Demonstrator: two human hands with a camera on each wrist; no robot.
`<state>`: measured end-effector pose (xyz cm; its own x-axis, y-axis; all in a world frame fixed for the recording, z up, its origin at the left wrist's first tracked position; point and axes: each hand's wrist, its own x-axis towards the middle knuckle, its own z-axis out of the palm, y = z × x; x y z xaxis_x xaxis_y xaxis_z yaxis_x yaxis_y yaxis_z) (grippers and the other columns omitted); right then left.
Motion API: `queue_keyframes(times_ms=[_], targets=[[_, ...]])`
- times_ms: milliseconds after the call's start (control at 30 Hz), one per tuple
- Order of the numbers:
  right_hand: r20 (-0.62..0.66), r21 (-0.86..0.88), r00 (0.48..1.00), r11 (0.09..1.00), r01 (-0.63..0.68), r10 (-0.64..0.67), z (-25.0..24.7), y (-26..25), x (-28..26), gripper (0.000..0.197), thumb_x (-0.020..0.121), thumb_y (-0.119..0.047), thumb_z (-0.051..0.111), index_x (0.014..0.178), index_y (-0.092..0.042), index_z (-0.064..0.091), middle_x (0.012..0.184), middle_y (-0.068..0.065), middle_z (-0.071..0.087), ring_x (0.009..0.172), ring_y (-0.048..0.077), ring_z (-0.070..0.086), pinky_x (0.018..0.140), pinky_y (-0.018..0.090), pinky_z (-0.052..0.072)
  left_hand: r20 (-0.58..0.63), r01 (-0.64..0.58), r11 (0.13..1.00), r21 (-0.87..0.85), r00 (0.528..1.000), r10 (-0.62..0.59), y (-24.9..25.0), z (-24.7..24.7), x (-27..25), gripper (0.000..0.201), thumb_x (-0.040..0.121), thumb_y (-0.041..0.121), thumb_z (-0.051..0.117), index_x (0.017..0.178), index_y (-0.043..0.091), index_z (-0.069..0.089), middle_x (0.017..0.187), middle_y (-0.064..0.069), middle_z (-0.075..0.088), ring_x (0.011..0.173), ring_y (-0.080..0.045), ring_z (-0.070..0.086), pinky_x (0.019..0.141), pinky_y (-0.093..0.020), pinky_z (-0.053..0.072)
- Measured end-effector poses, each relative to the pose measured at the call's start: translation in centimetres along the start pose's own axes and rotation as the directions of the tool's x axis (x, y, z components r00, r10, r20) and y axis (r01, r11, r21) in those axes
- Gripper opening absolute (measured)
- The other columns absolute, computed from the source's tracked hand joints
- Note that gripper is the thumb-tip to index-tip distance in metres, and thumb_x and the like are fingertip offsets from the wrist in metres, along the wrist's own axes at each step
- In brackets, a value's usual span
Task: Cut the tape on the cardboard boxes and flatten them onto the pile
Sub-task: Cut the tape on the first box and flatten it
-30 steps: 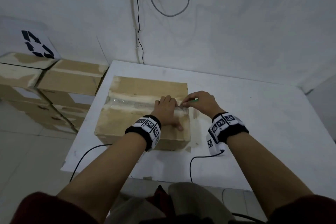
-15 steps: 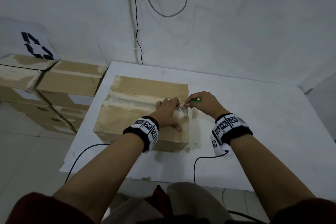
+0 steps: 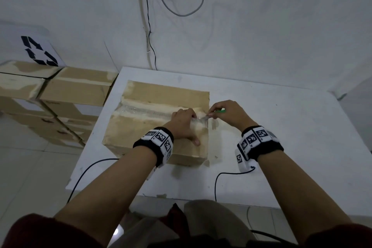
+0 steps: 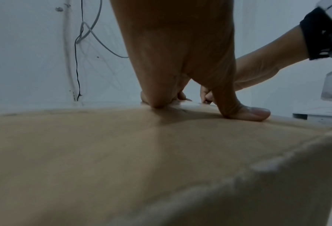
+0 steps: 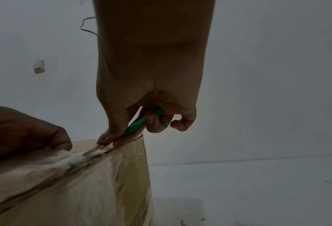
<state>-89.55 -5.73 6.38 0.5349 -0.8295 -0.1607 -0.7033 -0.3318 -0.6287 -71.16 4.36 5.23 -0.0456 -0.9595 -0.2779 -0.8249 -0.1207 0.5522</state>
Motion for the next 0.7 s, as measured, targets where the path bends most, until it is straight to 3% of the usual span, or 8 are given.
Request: queue_keyframes(times_ms=[167, 333, 400, 533, 600, 633, 700], targets=[[-0.011, 0.067, 1.0, 0.998, -0.001, 0.002, 0.7, -0.4, 0.0, 0.014, 0.079, -0.028, 0.074, 0.071, -0.038, 0.072, 0.075, -0.01, 0.072, 0.084, 0.011, 0.066, 0.085, 0.037, 0.051, -0.071, -0.057, 0.998, 0.025, 0.996, 0.059, 0.1, 0.1, -0.2, 0.085, 0.052, 0.038, 0.09, 0.121, 0.014, 0.046, 0.119, -0.001, 0.049, 0.112, -0.02, 0.039, 0.087, -0.027, 0.023], [0.061, 0.073, 0.998, 0.997, 0.004, -0.008, 0.8, -0.2, 0.0, 0.012, 0.079, -0.026, 0.076, 0.074, -0.036, 0.074, 0.074, -0.007, 0.072, 0.08, 0.012, 0.068, 0.081, 0.037, 0.053, -0.11, -0.099, 0.995, 0.028, 0.989, 0.102, 0.0, 0.4, -0.5, 0.08, 0.05, 0.034, 0.091, 0.114, 0.014, 0.046, 0.11, 0.004, 0.046, 0.106, -0.018, 0.038, 0.083, -0.027, 0.022], [0.108, 0.067, 0.994, 0.998, -0.009, 0.002, 0.0, 0.6, -0.3, 0.007, 0.081, -0.025, 0.076, 0.077, -0.031, 0.075, 0.073, -0.004, 0.072, 0.076, 0.01, 0.066, 0.076, 0.032, 0.05, -0.156, -0.097, 0.995, 0.039, 0.982, 0.102, 0.0, -0.1, -0.2, 0.081, 0.049, 0.036, 0.091, 0.113, 0.015, 0.045, 0.11, 0.004, 0.047, 0.1, -0.015, 0.037, 0.081, -0.028, 0.021], [0.259, 0.205, 0.965, 0.973, -0.103, 0.048, -0.1, 2.3, -1.6, 0.006, 0.085, -0.021, 0.074, 0.089, -0.017, 0.078, 0.09, 0.008, 0.075, 0.078, 0.004, 0.065, 0.068, 0.015, 0.043, -0.223, -0.132, 0.986, 0.1, 0.963, 0.152, 0.4, -1.3, 0.4, 0.085, 0.047, 0.04, 0.09, 0.113, 0.014, 0.043, 0.103, 0.009, 0.039, 0.095, -0.011, 0.032, 0.076, -0.027, 0.016], [0.163, 0.3, 0.985, 0.948, -0.109, 0.062, 0.5, 2.9, -1.8, 0.007, 0.087, -0.021, 0.073, 0.09, -0.016, 0.076, 0.092, 0.009, 0.075, 0.079, 0.005, 0.067, 0.071, 0.015, 0.046, -0.297, -0.152, 0.979, 0.139, 0.936, 0.188, 0.8, -1.9, 0.6, 0.083, 0.049, 0.04, 0.089, 0.113, 0.013, 0.044, 0.103, 0.009, 0.038, 0.095, -0.011, 0.032, 0.075, -0.026, 0.015], [0.076, 0.342, 0.994, 0.934, -0.104, 0.083, 0.8, 3.3, -1.7, 0.007, 0.088, -0.023, 0.072, 0.09, -0.018, 0.076, 0.09, 0.008, 0.076, 0.082, 0.008, 0.069, 0.077, 0.021, 0.049, -0.352, -0.161, 0.97, 0.181, 0.91, 0.217, 1.0, -2.2, 0.7, 0.078, 0.052, 0.036, 0.088, 0.112, 0.012, 0.045, 0.103, 0.007, 0.038, 0.094, -0.012, 0.035, 0.075, -0.027, 0.014], [-0.089, 0.391, 0.988, 0.917, -0.084, 0.129, 1.0, 3.6, -1.7, 0.007, 0.089, -0.029, 0.071, 0.089, -0.024, 0.075, 0.085, 0.002, 0.075, 0.087, 0.012, 0.069, 0.077, 0.028, 0.047, -0.472, -0.142, 0.942, 0.305, 0.836, 0.279, 1.6, -2.7, 0.8, 0.06, 0.055, 0.015, 0.082, 0.105, 0.011, 0.048, 0.097, 0.001, 0.046, 0.088, -0.02, 0.046, 0.071, -0.028, 0.016]])
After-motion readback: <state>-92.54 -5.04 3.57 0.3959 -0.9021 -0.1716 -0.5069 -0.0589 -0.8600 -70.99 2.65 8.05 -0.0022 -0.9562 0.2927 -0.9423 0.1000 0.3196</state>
